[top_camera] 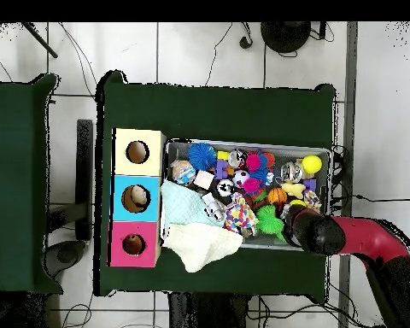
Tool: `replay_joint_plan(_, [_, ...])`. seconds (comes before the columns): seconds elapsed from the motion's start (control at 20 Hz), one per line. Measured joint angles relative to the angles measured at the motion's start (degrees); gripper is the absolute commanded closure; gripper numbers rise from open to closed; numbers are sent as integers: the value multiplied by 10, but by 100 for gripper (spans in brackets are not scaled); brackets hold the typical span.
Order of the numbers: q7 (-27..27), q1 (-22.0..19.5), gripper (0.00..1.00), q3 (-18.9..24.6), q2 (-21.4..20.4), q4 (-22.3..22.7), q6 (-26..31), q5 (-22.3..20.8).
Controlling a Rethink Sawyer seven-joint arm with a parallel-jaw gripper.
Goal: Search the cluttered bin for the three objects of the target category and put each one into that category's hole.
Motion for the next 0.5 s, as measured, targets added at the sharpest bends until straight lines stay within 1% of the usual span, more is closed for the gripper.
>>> replay_joint_plan(0.5, [0,-9,0,6,-3,-16,0,0])
